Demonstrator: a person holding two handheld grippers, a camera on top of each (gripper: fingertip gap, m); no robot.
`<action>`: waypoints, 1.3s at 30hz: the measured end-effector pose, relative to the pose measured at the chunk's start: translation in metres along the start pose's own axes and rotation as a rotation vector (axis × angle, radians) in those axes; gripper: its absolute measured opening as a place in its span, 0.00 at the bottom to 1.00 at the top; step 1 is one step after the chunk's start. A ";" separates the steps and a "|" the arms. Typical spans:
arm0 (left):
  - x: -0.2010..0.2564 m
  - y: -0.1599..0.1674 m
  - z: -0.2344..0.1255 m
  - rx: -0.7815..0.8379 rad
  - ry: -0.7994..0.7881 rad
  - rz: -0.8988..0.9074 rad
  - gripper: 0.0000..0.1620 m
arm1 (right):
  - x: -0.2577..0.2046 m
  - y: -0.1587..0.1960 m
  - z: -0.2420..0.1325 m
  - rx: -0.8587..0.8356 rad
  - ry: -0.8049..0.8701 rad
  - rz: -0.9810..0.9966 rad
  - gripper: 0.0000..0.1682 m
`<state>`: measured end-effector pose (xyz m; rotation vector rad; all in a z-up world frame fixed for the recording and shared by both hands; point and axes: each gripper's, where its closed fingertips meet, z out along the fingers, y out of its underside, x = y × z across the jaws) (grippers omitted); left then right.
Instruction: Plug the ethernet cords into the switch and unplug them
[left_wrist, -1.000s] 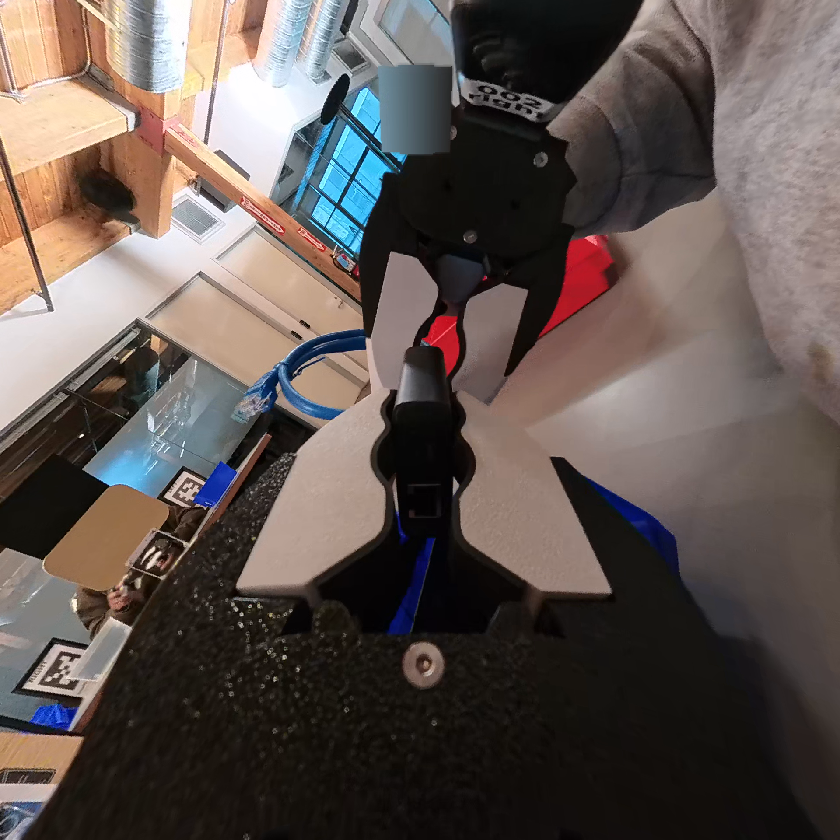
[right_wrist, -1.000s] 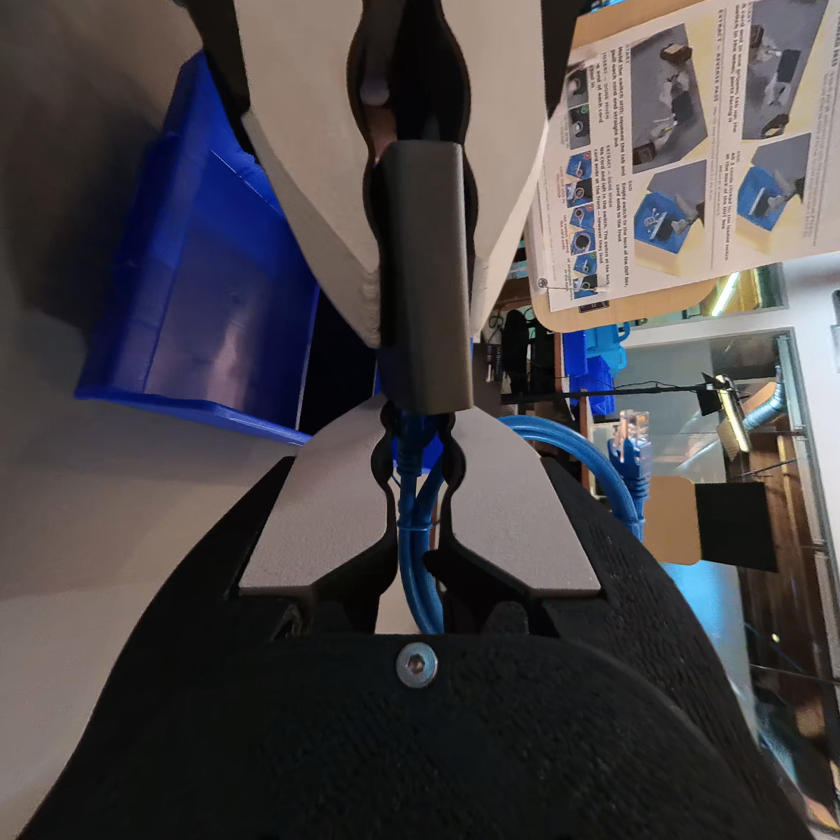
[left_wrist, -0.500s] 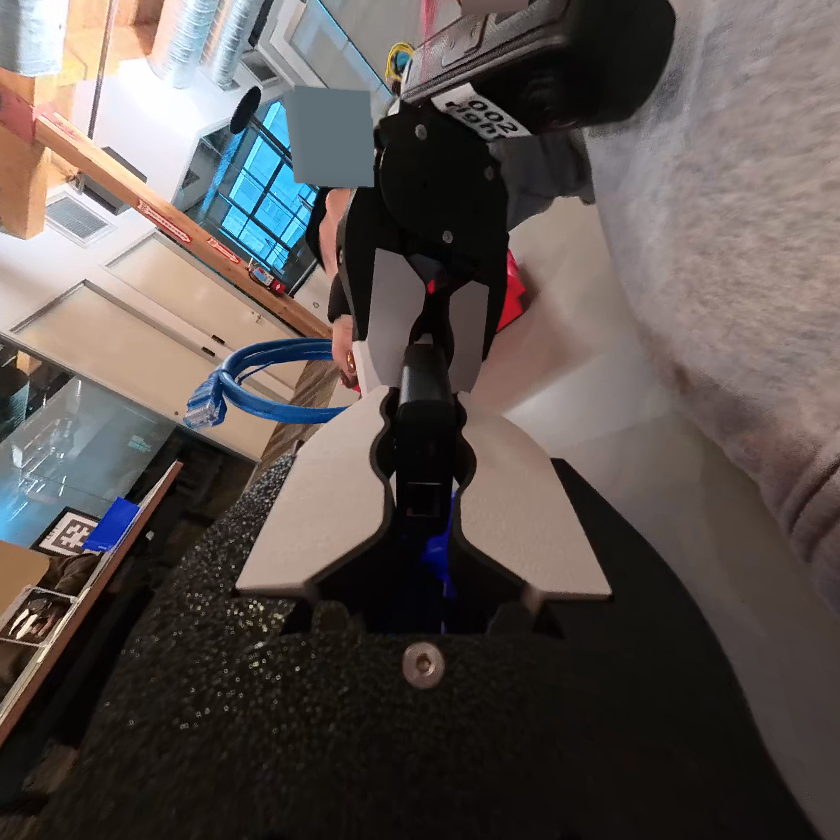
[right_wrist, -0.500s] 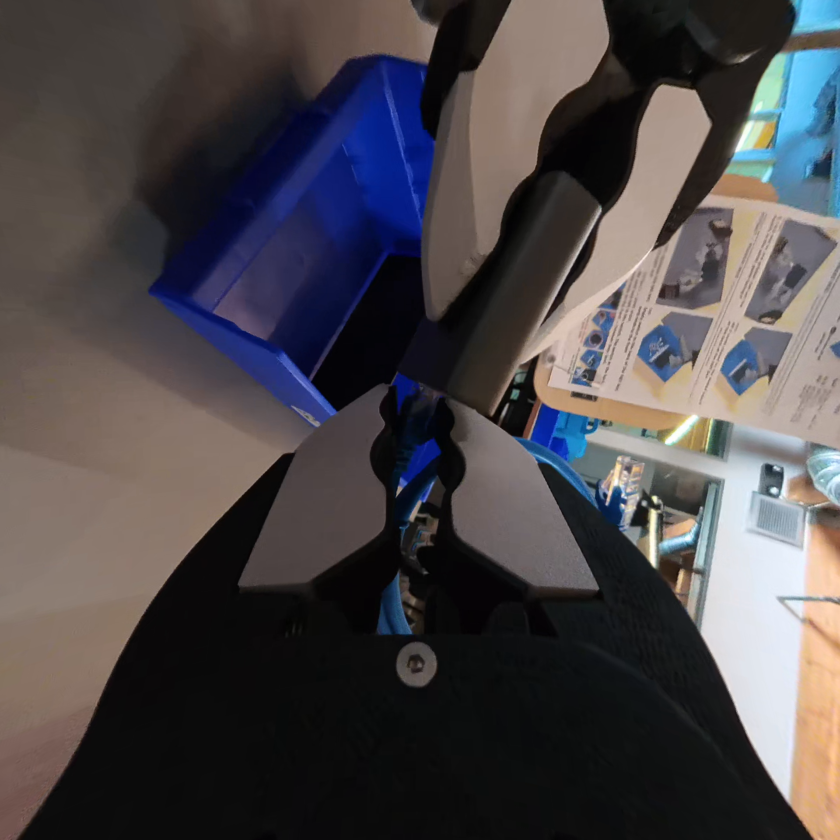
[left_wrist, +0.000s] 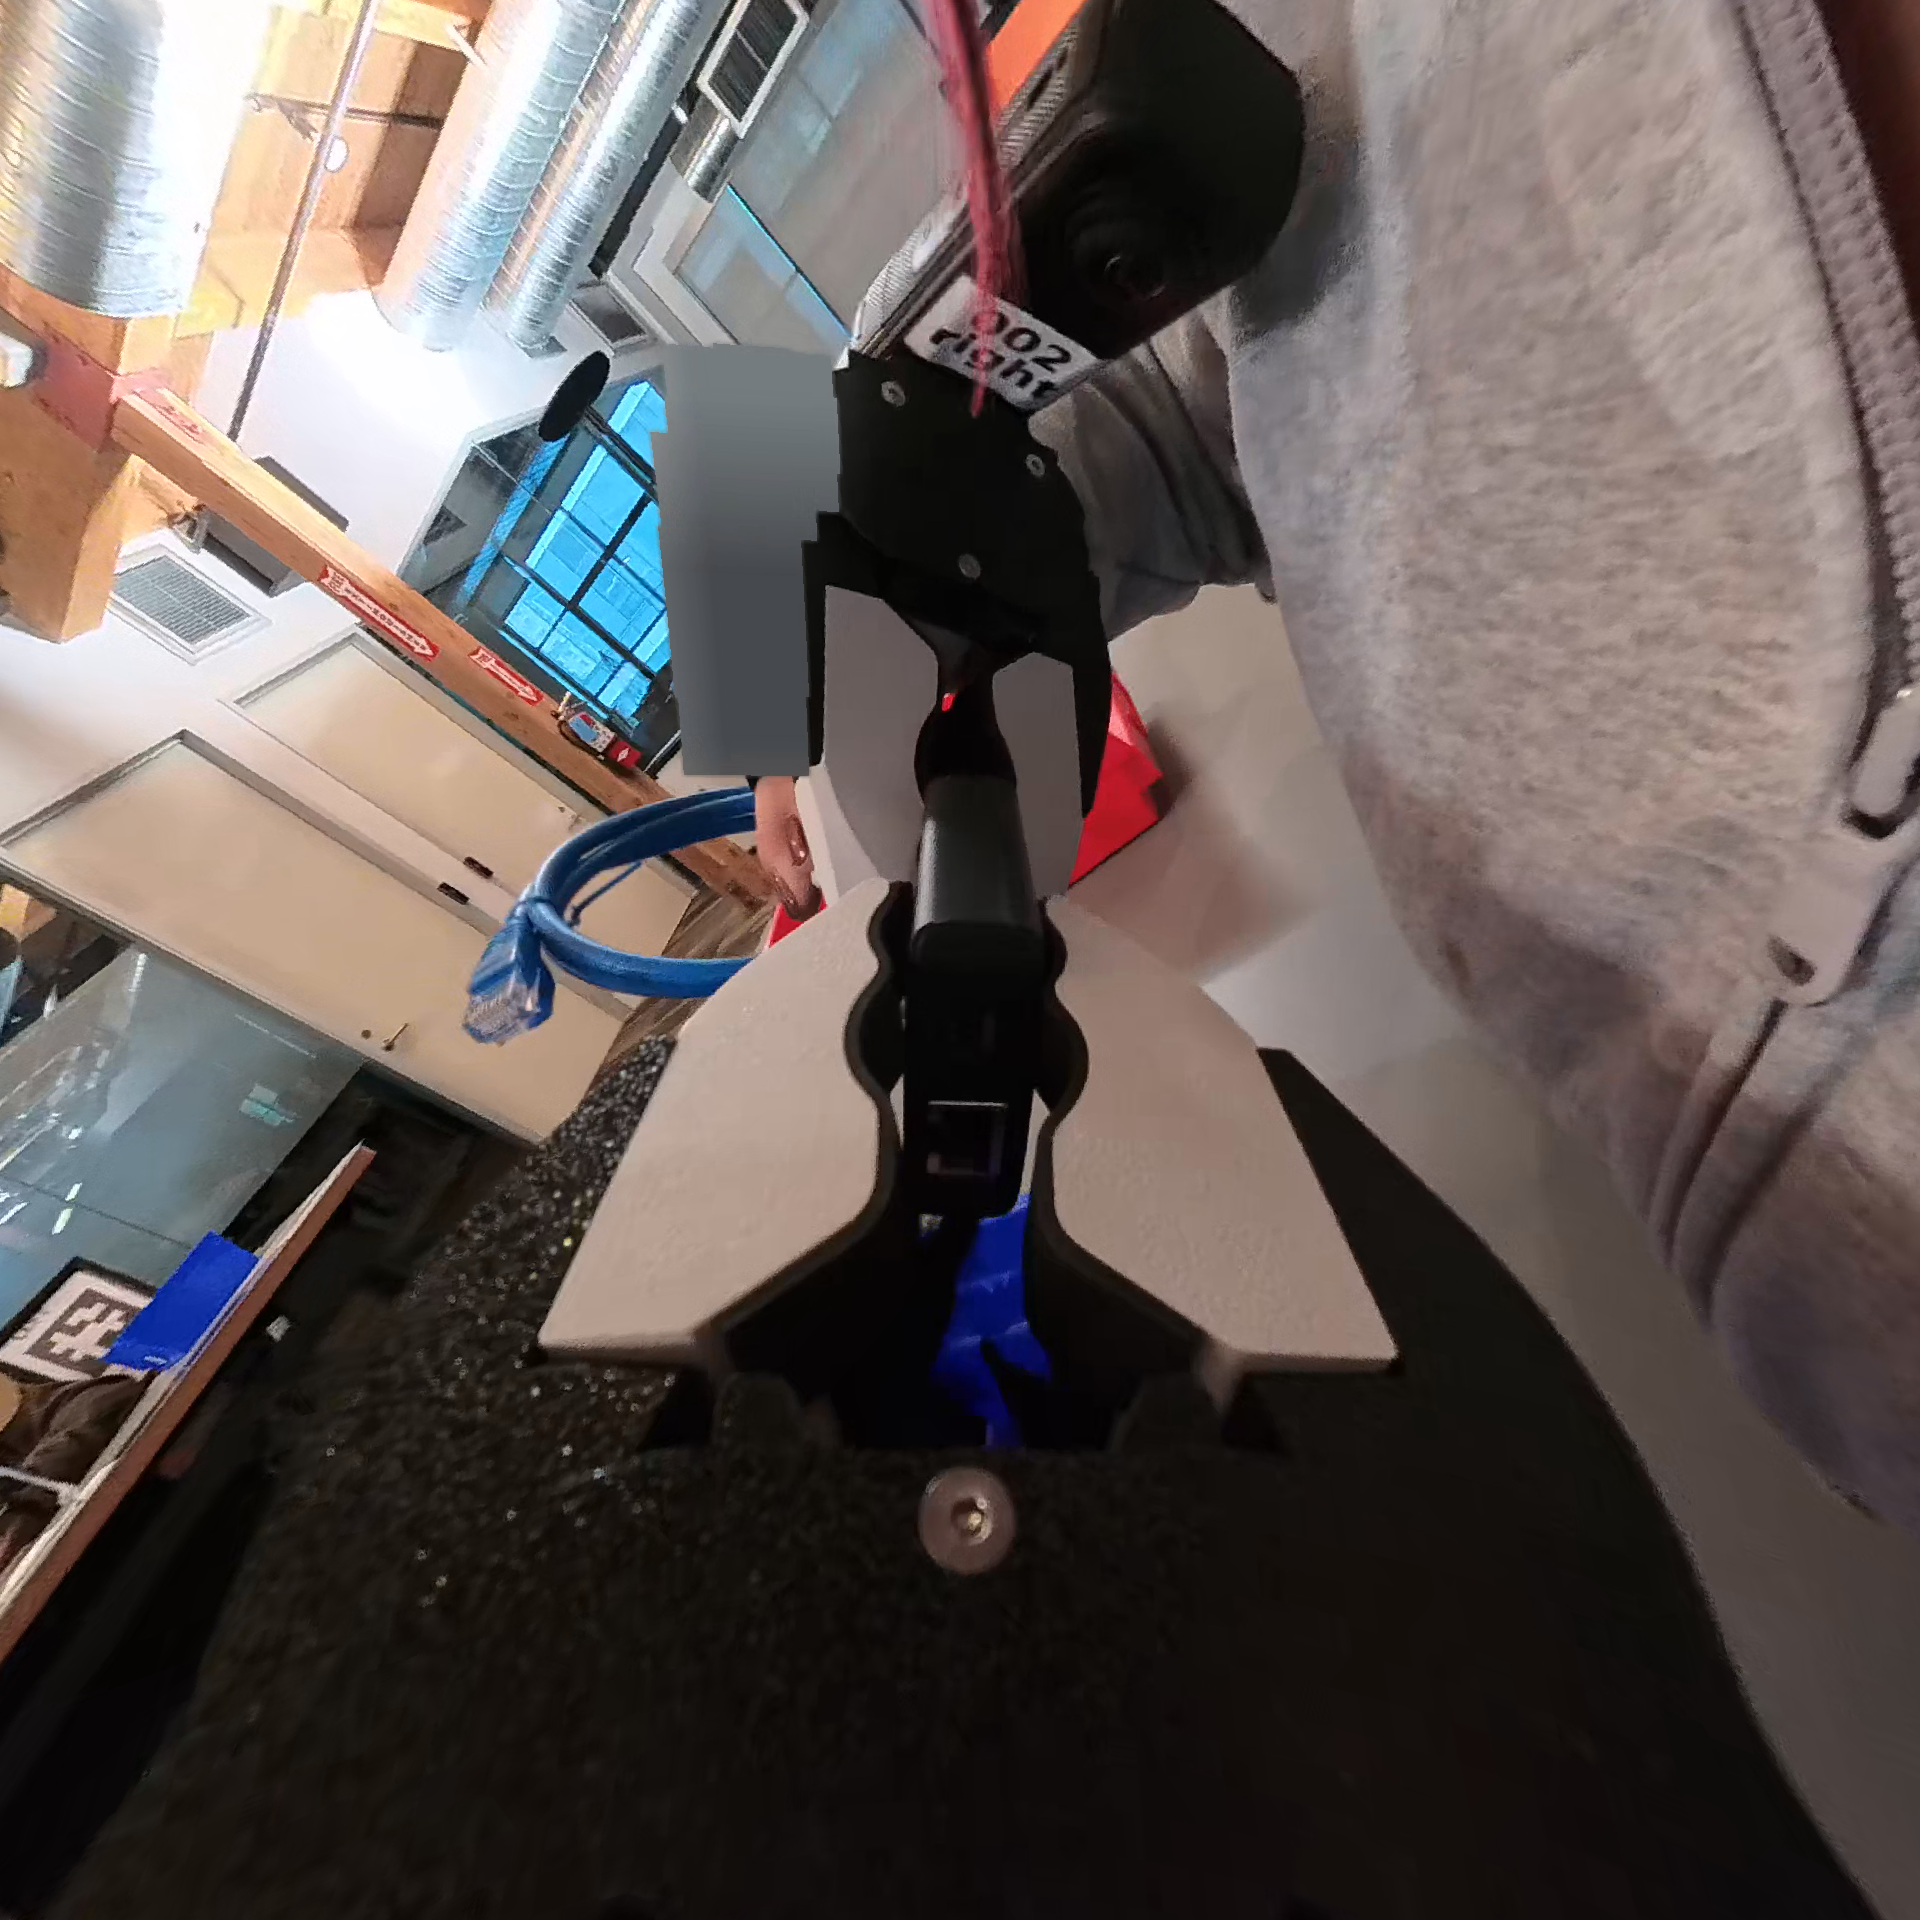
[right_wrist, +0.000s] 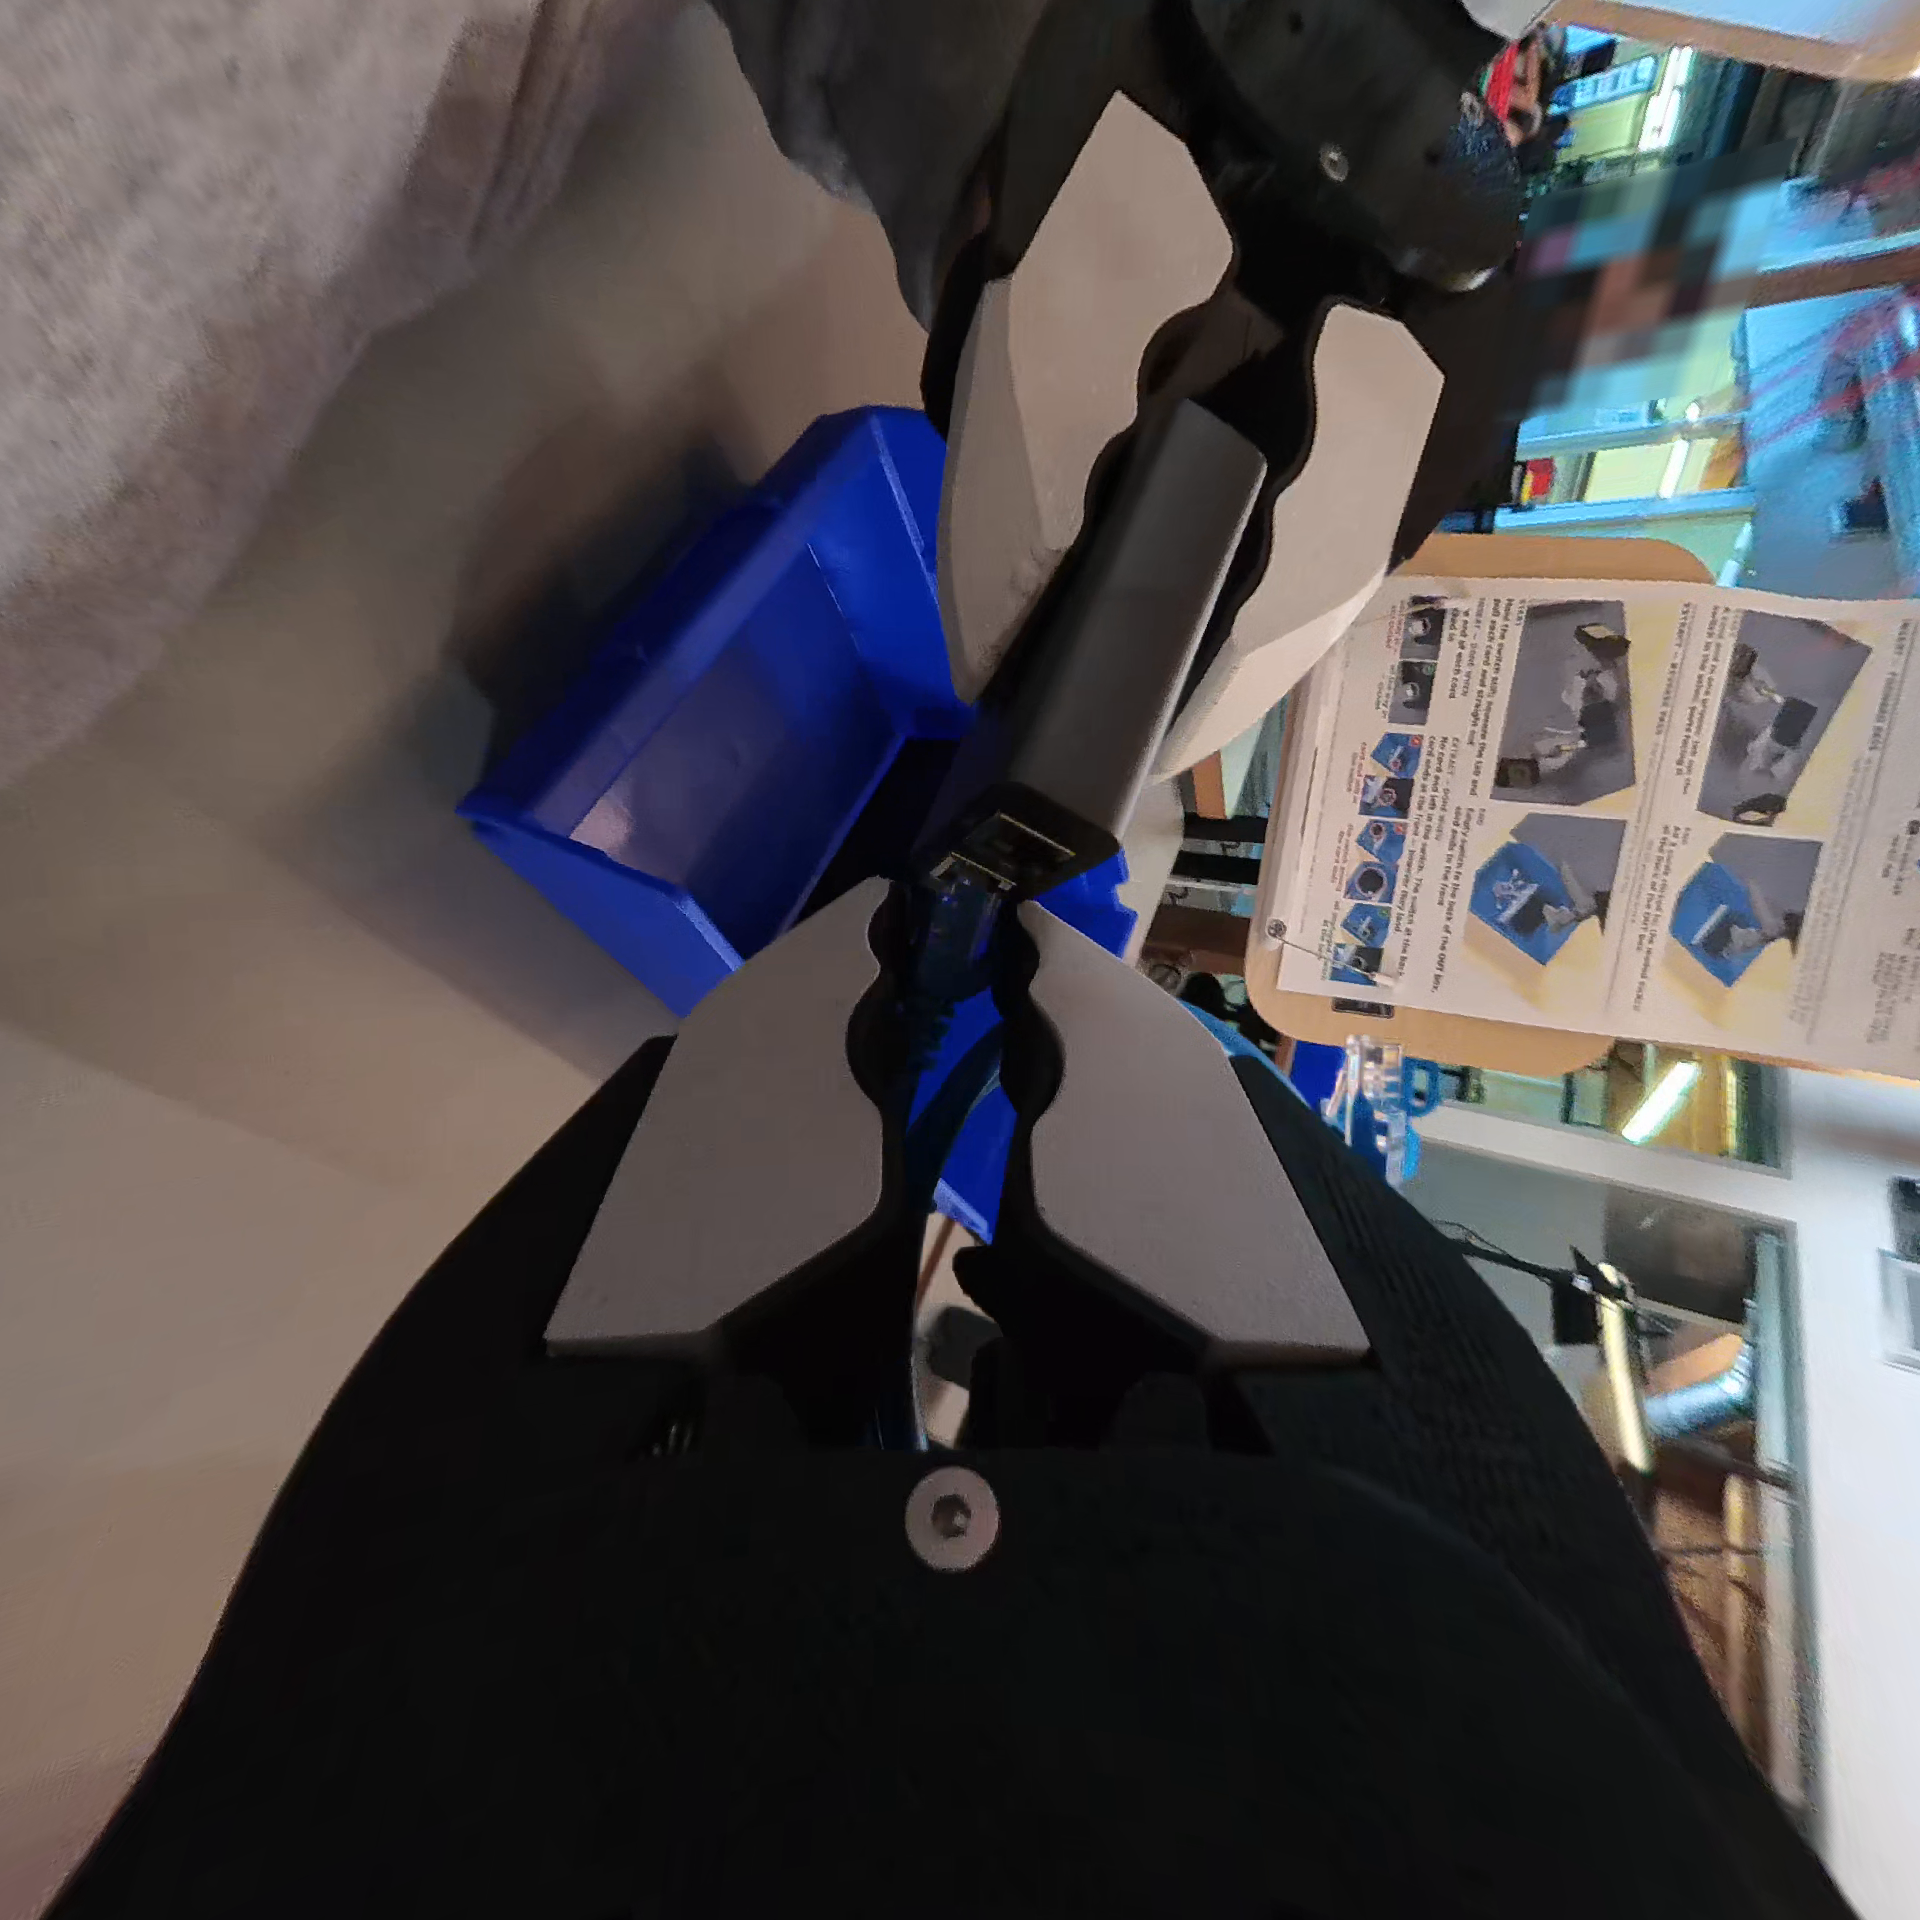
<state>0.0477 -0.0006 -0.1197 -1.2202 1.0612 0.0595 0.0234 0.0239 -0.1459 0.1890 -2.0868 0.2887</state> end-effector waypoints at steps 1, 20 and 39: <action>-0.002 0.002 0.001 -0.020 -0.019 0.016 0.13 | 0.001 0.004 0.001 -0.031 0.015 -0.024 0.09; -0.021 0.028 0.014 -0.254 -0.234 0.226 0.24 | 0.014 0.022 0.005 -0.145 0.055 0.092 0.08; -0.002 0.015 0.005 -0.316 -0.038 0.242 0.14 | 0.004 0.001 -0.003 -0.149 -0.034 -0.093 0.09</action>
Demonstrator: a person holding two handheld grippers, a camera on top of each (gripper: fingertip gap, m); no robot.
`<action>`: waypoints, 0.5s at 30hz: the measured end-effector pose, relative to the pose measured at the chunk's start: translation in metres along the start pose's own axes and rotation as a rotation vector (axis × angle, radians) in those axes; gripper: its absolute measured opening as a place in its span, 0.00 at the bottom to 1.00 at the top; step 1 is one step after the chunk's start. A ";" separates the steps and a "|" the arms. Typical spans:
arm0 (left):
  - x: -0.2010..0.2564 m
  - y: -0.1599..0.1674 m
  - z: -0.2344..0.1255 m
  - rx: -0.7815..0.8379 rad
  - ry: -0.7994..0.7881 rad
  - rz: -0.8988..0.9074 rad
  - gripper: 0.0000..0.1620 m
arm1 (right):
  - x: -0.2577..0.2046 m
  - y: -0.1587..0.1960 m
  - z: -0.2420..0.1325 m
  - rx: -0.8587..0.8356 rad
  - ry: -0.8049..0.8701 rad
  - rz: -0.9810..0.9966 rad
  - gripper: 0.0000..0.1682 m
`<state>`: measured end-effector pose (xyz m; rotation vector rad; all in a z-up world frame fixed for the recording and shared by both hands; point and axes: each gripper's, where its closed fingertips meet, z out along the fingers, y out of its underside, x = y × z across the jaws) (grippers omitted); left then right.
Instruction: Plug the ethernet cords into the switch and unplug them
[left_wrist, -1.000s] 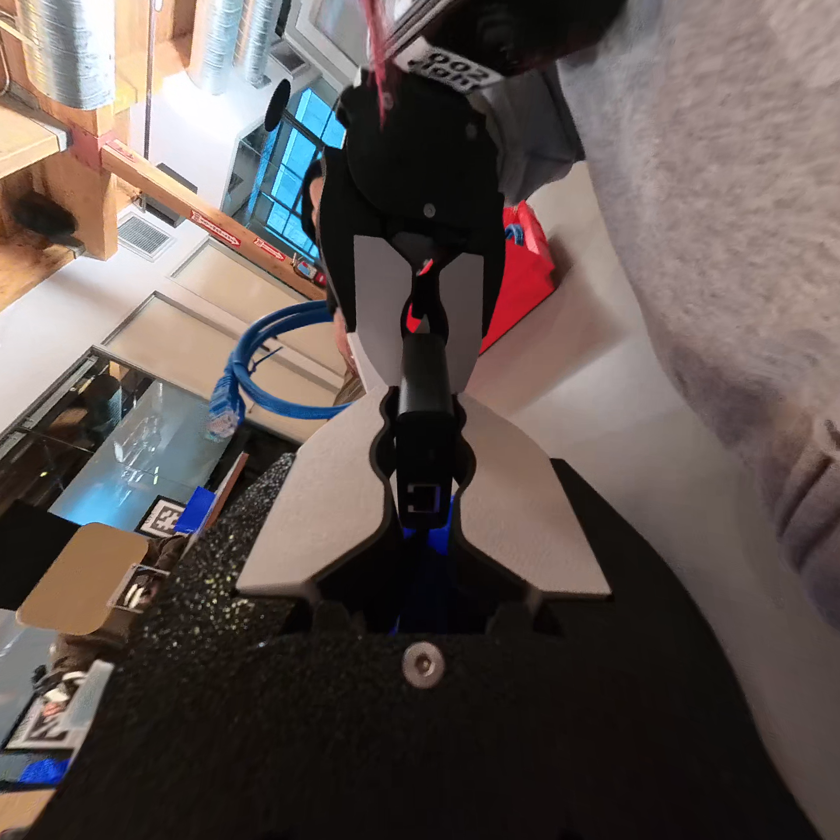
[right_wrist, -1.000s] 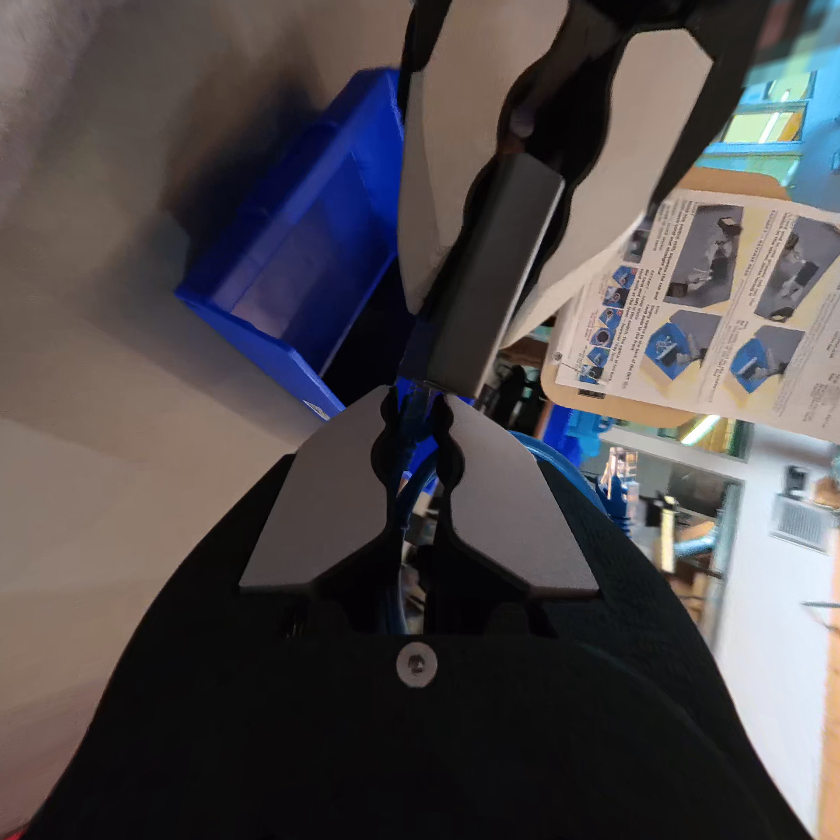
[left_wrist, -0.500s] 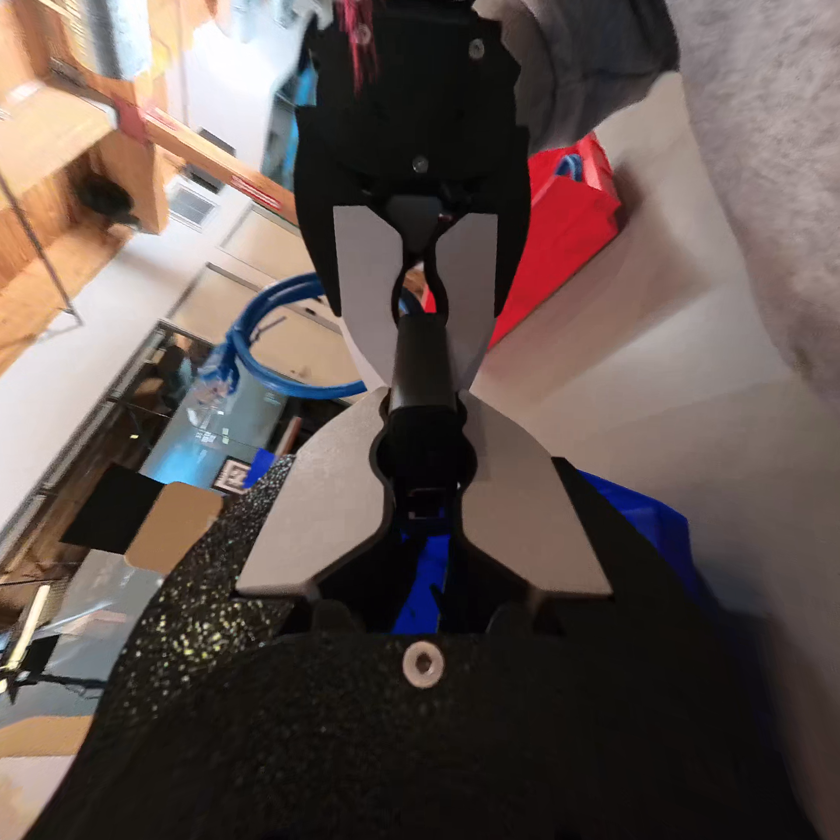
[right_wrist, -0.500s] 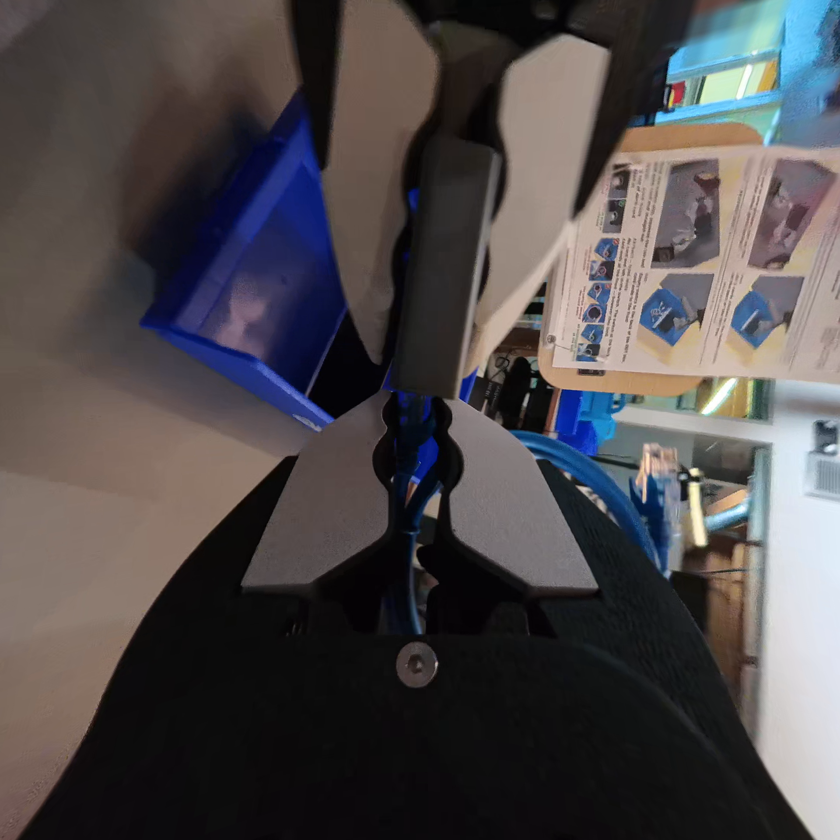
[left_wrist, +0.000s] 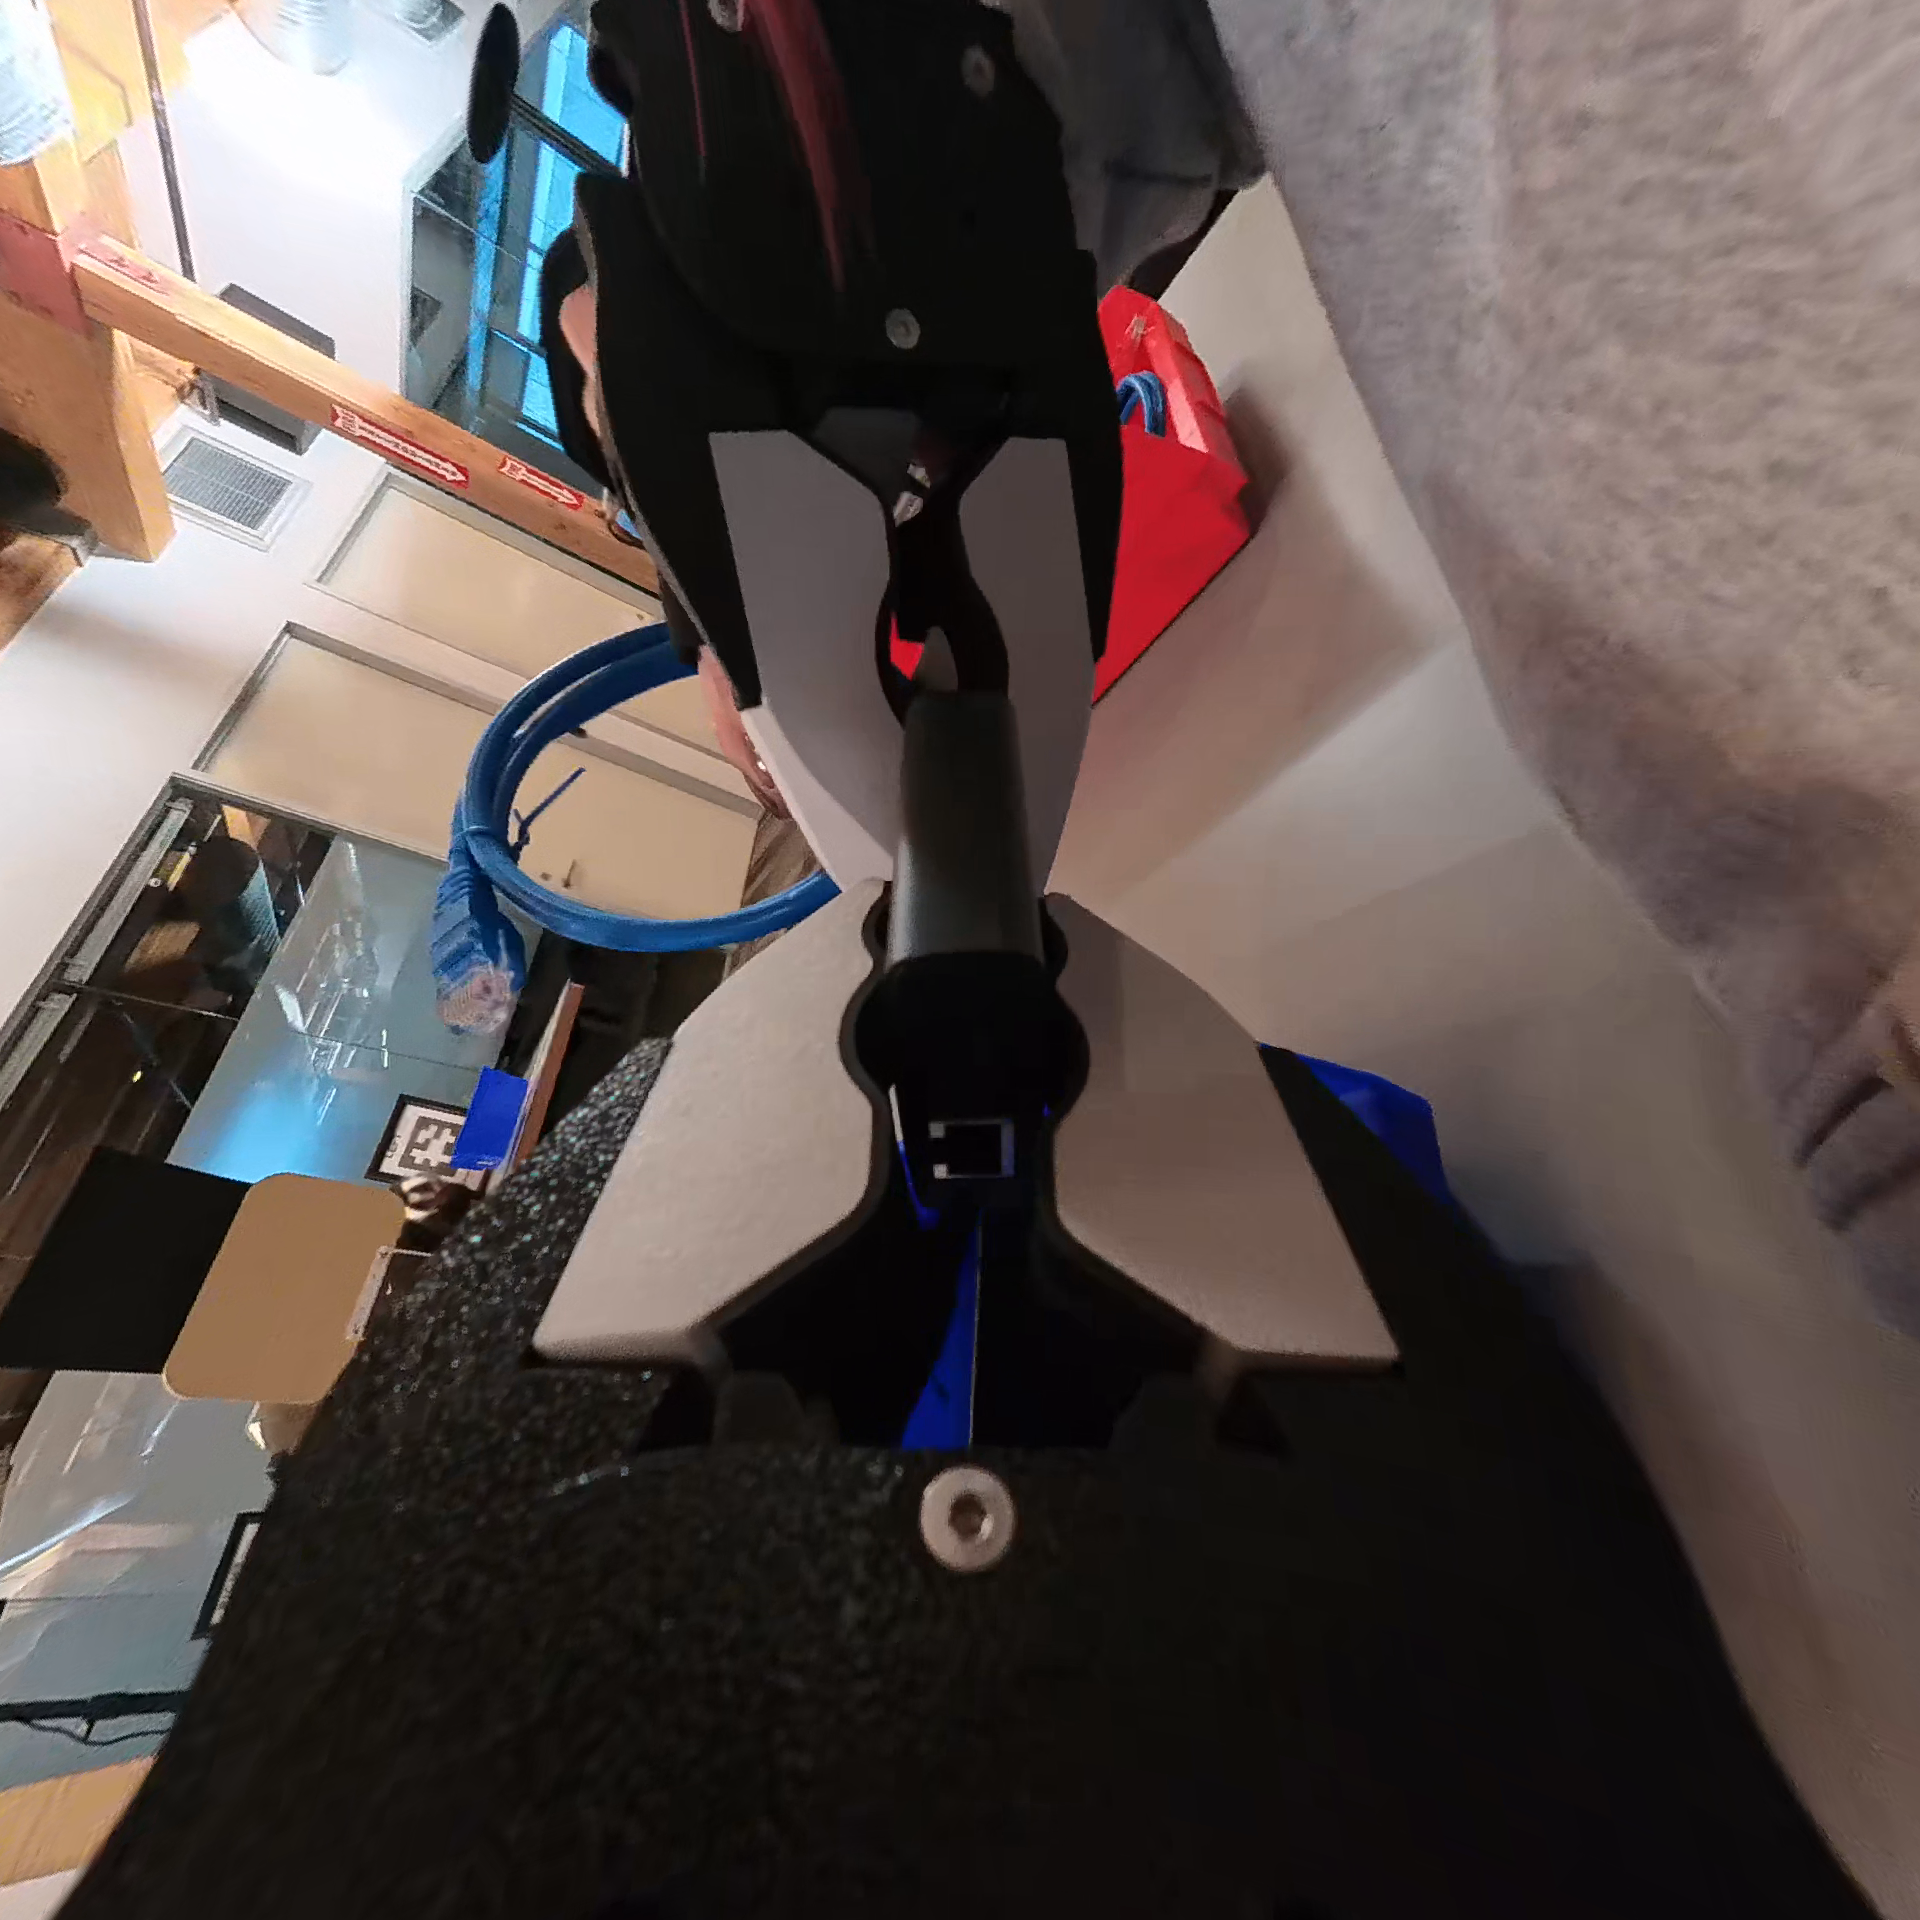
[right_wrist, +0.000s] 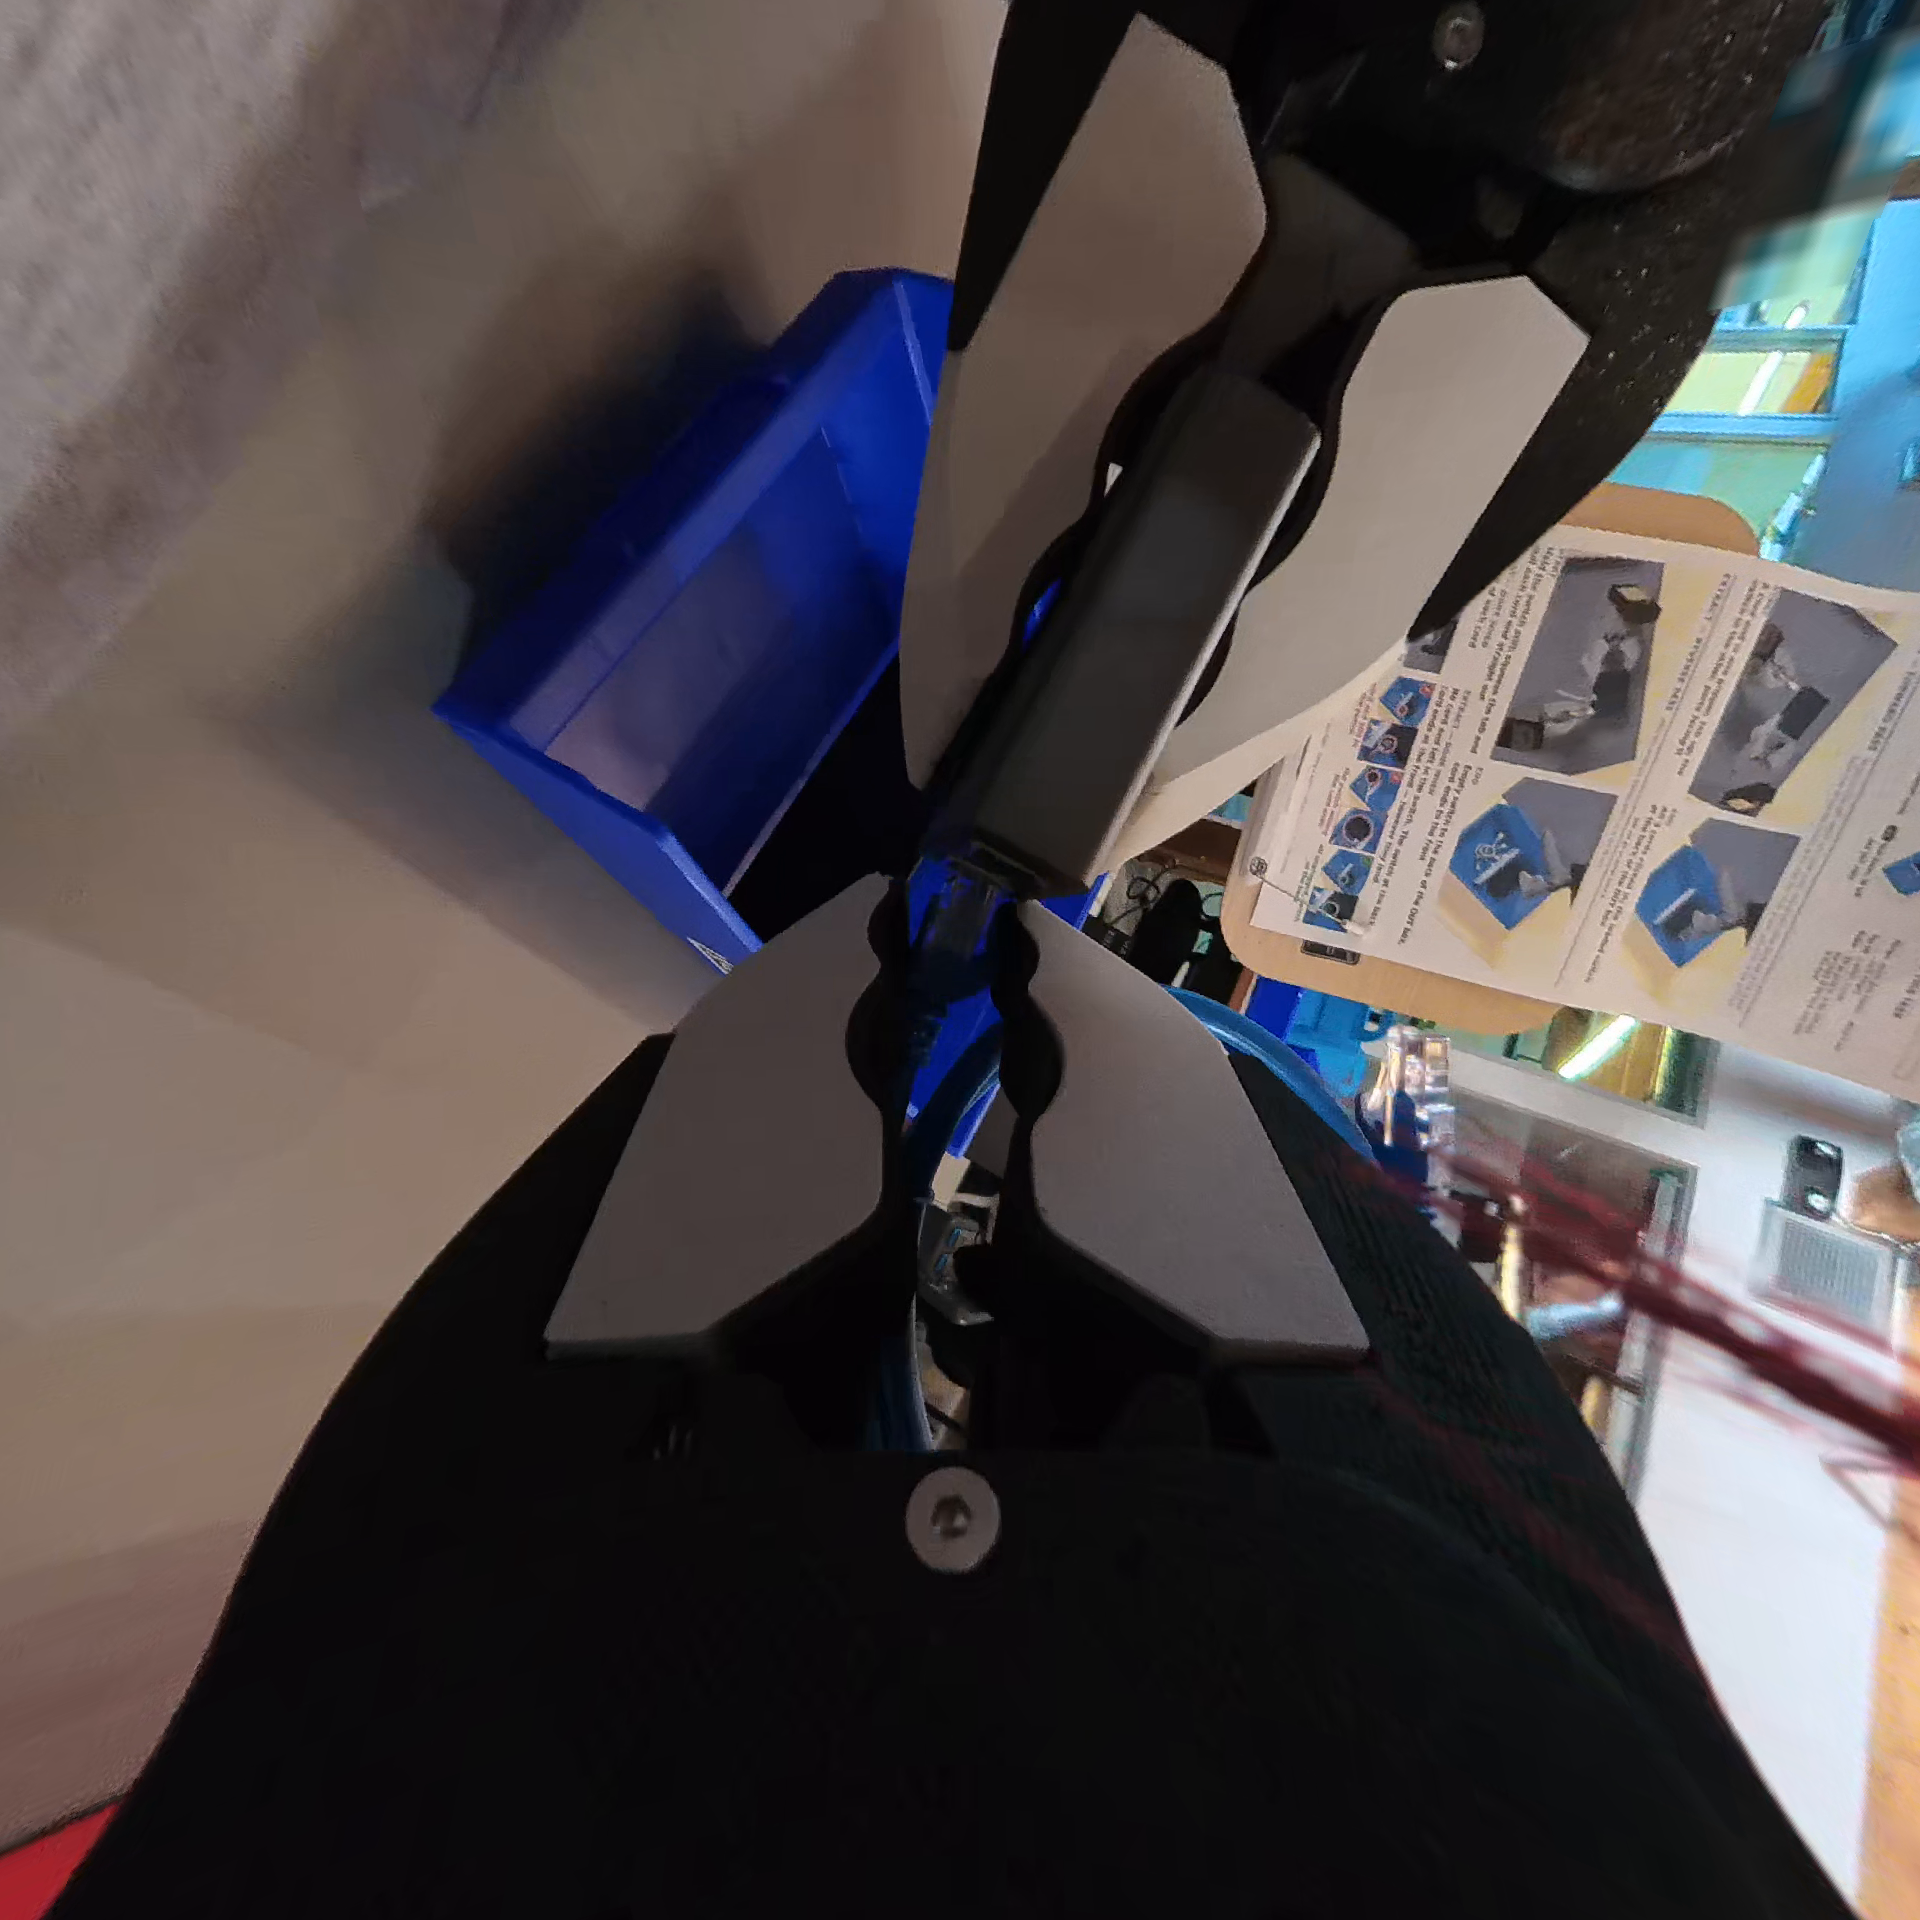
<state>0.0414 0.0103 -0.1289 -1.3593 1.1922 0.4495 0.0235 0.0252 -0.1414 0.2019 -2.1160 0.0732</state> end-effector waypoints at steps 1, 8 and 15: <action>0.002 0.000 -0.001 -0.002 0.004 0.002 0.14 | -0.002 -0.002 0.000 0.011 -0.012 0.020 0.10; 0.009 -0.005 -0.003 0.021 0.026 -0.023 0.14 | -0.009 -0.010 -0.004 0.078 -0.064 0.095 0.09; 0.013 -0.010 -0.004 0.044 0.046 -0.051 0.14 | -0.012 -0.015 -0.009 0.116 -0.103 0.127 0.09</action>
